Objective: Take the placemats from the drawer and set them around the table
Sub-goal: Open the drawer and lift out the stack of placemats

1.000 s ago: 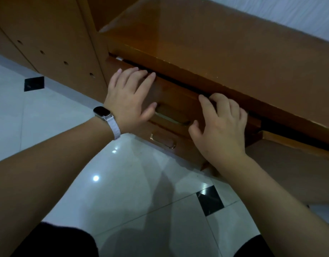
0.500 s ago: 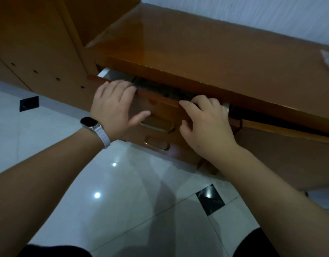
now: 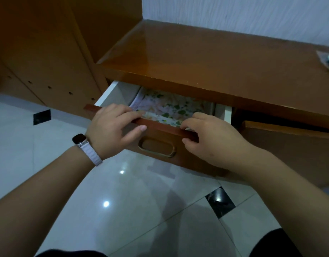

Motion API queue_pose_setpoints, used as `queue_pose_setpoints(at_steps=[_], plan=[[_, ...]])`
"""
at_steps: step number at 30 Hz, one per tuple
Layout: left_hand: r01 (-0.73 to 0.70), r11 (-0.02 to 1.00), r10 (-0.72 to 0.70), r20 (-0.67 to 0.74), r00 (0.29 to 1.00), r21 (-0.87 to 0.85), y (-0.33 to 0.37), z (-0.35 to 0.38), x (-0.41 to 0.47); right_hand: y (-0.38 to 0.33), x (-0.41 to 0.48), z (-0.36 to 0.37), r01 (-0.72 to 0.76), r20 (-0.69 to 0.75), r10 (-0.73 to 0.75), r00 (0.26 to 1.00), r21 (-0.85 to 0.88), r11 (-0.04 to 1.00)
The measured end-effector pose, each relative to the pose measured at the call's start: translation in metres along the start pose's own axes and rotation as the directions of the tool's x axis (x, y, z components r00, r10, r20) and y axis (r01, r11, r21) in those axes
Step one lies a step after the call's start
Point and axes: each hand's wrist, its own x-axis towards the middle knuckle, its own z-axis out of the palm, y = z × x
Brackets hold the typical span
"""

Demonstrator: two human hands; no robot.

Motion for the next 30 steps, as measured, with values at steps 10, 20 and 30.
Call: queue_pose_setpoints(at_steps=[10,20,30], plan=[[-0.002,1.000,0.002,0.001,1.000,0.015,0.011,-0.015,-0.032,-0.019,-0.021,0.009,0.165,-0.031,-0.171,0.985,-0.142,0.976],[-0.039,0.999,0.039,-0.025,0.999,0.009,0.012,-0.025,-0.046,-0.026,-0.029,0.023,0.223,-0.089,-0.241,0.966,-0.175,0.959],[-0.059,0.998,0.059,-0.059,0.996,-0.003,0.010,-0.024,-0.052,-0.029,-0.031,0.024,0.228,-0.085,-0.243,0.966,-0.155,0.961]])
